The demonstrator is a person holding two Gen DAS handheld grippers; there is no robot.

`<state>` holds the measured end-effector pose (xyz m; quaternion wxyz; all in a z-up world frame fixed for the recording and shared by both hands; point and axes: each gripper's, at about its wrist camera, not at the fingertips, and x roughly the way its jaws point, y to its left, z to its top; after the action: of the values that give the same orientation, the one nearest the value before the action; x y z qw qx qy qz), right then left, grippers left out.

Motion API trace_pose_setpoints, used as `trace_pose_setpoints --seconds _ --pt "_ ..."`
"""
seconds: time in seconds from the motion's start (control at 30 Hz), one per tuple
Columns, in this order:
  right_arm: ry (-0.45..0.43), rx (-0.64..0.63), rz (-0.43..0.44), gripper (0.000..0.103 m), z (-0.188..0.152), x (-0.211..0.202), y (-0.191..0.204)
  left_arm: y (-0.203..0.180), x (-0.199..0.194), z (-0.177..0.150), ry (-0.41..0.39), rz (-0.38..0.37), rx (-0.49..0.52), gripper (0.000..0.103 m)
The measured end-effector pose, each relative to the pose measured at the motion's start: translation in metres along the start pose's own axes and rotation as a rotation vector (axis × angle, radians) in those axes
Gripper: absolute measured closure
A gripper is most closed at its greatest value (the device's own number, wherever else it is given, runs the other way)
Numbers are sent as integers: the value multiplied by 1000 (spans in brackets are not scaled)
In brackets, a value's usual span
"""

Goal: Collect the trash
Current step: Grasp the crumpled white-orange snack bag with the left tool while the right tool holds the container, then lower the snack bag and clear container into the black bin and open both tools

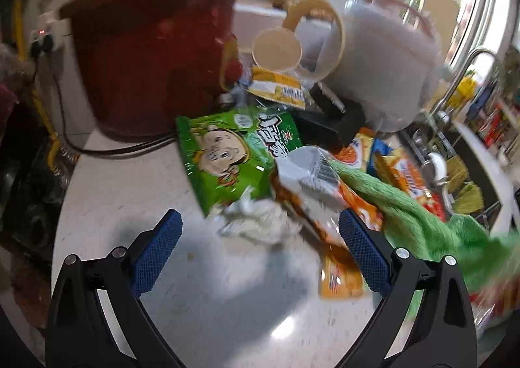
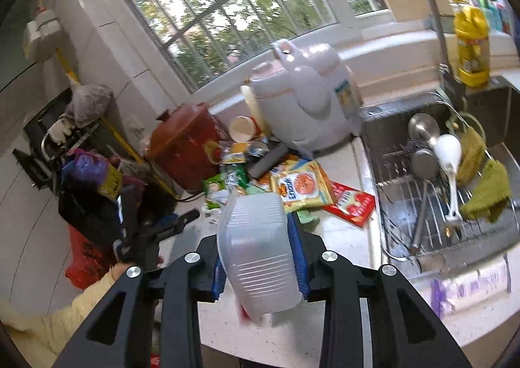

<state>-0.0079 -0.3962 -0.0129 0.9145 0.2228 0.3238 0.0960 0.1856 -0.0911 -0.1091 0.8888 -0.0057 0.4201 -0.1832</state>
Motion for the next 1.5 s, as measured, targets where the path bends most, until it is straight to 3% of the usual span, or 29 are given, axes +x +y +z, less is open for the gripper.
trace_pose_setpoints --seconds 0.17,0.27,0.33,0.37,0.4,0.57,0.63,0.67,0.97,1.13,1.27,1.4,1.5 --pt "12 -36 -15 76 7 12 2 -35 41 12 105 33 60 8" --pt "48 -24 -32 76 0 28 -8 -44 56 16 137 52 39 8" --pt "56 -23 -34 76 -4 31 -11 -47 58 18 118 44 28 10" --pt "60 -24 -36 76 -7 33 -12 -49 58 17 105 32 27 24" --pt "63 -21 -38 76 -9 34 -15 -50 56 18 94 19 19 31" --pt "53 -11 -30 76 -7 33 -18 -47 44 17 57 30 11 44" --pt "46 -9 -21 76 -5 31 -17 -37 30 13 38 15 -9 45" --pt "42 -17 -20 75 -5 30 -16 -34 23 13 25 16 -11 59" --pt "24 -89 41 75 -5 24 15 -6 -101 -10 -169 77 16 59" --pt "62 -182 84 75 -23 12 50 -3 -175 -65 -165 104 66 59" --pt "165 -216 107 76 -64 2 69 -8 -207 -142 -58 96 111 59" --pt "297 -176 105 76 -126 3 71 -16 -200 -210 68 62 145 59" --pt "397 -136 81 76 -177 19 62 -17 -171 -257 158 38 139 59"
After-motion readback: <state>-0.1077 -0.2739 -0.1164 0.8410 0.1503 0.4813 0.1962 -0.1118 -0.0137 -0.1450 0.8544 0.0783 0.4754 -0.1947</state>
